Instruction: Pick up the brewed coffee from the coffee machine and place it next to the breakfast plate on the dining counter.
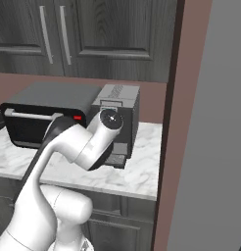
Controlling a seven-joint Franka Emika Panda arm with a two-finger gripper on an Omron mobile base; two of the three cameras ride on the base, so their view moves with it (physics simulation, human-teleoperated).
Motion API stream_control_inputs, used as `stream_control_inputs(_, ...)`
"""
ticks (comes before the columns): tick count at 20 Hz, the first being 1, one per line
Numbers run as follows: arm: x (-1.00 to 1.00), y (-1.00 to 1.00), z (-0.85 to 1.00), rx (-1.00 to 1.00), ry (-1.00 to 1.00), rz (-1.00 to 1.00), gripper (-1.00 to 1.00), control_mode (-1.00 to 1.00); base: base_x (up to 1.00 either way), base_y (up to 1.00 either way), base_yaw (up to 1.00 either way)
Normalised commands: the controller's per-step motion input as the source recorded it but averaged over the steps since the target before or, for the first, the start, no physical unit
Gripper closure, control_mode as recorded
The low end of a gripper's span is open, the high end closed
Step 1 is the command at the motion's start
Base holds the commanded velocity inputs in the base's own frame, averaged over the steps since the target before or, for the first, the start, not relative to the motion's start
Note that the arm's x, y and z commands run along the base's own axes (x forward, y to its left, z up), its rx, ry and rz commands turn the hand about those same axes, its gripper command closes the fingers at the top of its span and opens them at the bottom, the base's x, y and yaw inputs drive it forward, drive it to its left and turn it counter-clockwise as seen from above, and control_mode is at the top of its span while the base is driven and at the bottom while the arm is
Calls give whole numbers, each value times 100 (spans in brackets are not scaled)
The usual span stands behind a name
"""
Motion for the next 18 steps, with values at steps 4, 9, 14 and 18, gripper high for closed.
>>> stream_control_inputs(4,-3,0,0,0,-2,0,100,-100,0,0,0)
stream_control_inputs(9,-2,1,0,0,0,0,100,100,-8,2,0)
stream_control_inputs(14,0,0,0,0,0,0,100,100,-86,40,8)
stream_control_inputs(18,0,0,0,0,0,0,100,100,-85,72,32)
